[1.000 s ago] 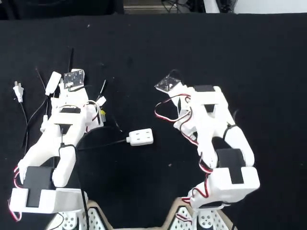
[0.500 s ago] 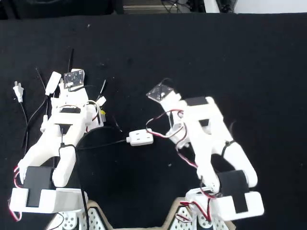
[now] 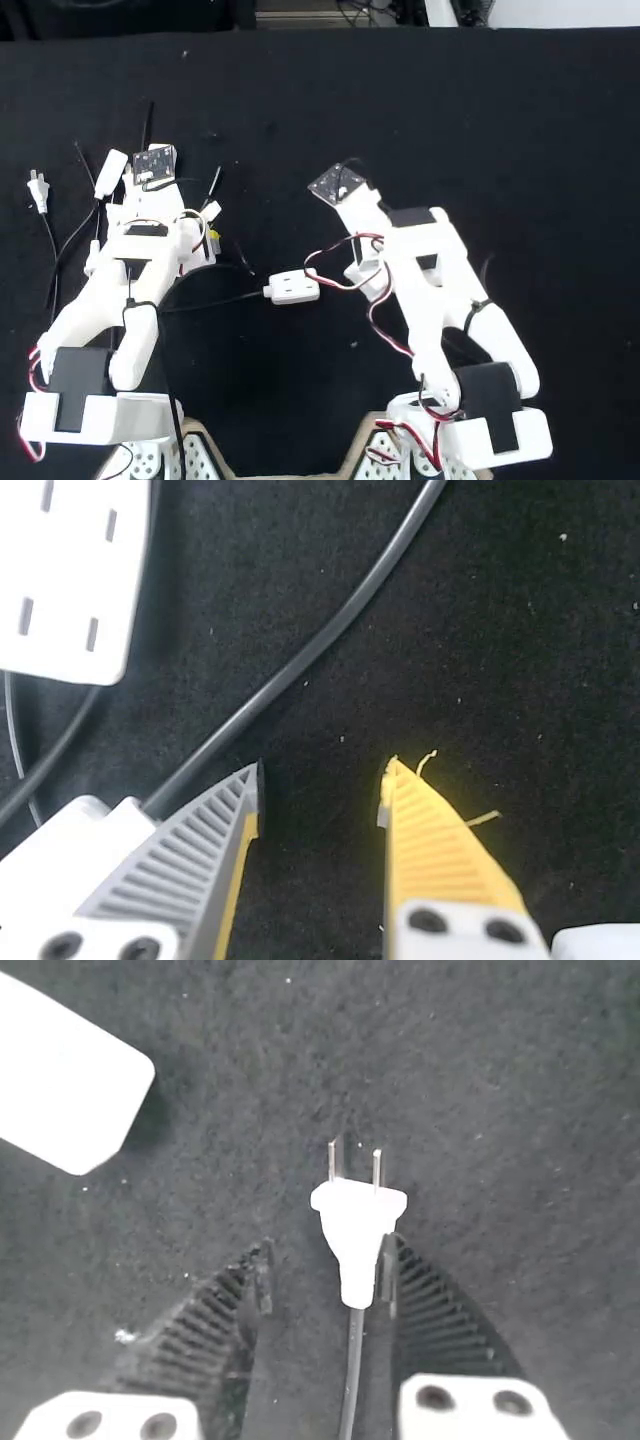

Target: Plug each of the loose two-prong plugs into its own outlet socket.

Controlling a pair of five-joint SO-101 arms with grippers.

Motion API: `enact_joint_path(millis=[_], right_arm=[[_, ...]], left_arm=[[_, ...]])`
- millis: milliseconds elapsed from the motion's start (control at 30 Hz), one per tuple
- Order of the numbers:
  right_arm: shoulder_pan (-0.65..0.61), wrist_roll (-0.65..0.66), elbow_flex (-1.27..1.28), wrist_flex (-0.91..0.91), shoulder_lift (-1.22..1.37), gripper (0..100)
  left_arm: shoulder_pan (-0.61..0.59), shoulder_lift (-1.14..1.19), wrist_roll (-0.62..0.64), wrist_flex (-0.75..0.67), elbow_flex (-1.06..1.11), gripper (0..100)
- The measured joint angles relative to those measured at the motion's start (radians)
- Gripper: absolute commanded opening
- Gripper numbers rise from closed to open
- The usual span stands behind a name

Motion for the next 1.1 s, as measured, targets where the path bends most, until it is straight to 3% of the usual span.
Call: enact_joint_path(millis=[800,1100], right_arm=[[0.089,0.002,-0.044,-0.132,0.138,16.6],[-0.011,-0.009,-0.058,-0.092,0.152,15.8]], left_arm=[[0.000,0.000,0.000,0.000,0.000,20],[0.000,0.000,0.000,0.000,0.000,20]])
